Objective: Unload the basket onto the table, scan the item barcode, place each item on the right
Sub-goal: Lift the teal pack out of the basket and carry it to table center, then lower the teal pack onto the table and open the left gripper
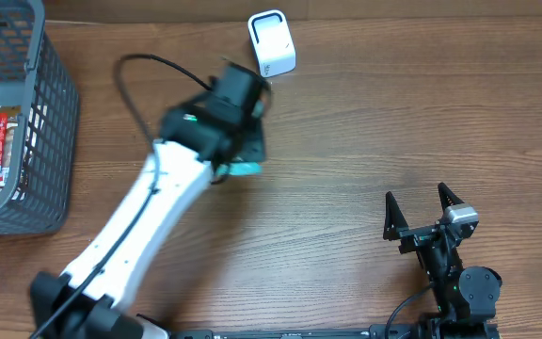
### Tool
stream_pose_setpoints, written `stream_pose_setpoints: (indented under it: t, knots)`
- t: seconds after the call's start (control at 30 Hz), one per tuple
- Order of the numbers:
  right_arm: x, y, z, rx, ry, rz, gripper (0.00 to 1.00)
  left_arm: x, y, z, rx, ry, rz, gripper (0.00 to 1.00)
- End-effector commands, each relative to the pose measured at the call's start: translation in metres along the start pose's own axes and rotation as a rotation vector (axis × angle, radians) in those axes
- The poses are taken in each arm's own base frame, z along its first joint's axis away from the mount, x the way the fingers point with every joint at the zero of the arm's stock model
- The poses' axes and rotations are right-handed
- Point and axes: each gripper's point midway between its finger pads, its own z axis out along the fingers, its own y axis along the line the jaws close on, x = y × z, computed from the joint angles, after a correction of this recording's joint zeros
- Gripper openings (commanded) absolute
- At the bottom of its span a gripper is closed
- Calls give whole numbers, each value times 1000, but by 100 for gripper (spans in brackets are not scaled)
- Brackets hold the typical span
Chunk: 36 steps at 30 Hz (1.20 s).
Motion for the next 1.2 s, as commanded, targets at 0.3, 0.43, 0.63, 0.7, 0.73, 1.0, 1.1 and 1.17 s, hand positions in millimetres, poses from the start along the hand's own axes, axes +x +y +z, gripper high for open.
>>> stream_pose_setpoints:
  t: [0.3, 0.43, 0.63, 0.7, 0.73, 1.0, 1.1, 1.17]
  knots:
    - [2, -1, 0, 3, -3, -7, 100, 33, -46, 86, -63, 87, -3, 54]
    - [2, -1, 0, 3, -3, -7, 100, 29, -55, 96, -44, 69, -4, 53]
    - [2, -1, 0, 3, -3, -7, 100, 36, -63, 97, -17, 94, -6, 54]
    - [2, -1, 0, 3, -3, -7, 100, 39, -65, 97, -15, 97, 3, 56]
    - [2, -1, 0, 3, -3, -7, 100, 41, -67, 98, -16, 99, 8, 56]
    - [2, -1, 0, 3, -3, -7, 100, 57, -72, 115, -46, 131, 45, 57]
    - [2, -1, 0, 3, -3, -7, 100, 61, -71, 121, -56, 147, 48, 57]
    - [2, -1, 0, 3, -3, -7, 100, 62, -71, 123, -59, 149, 49, 57]
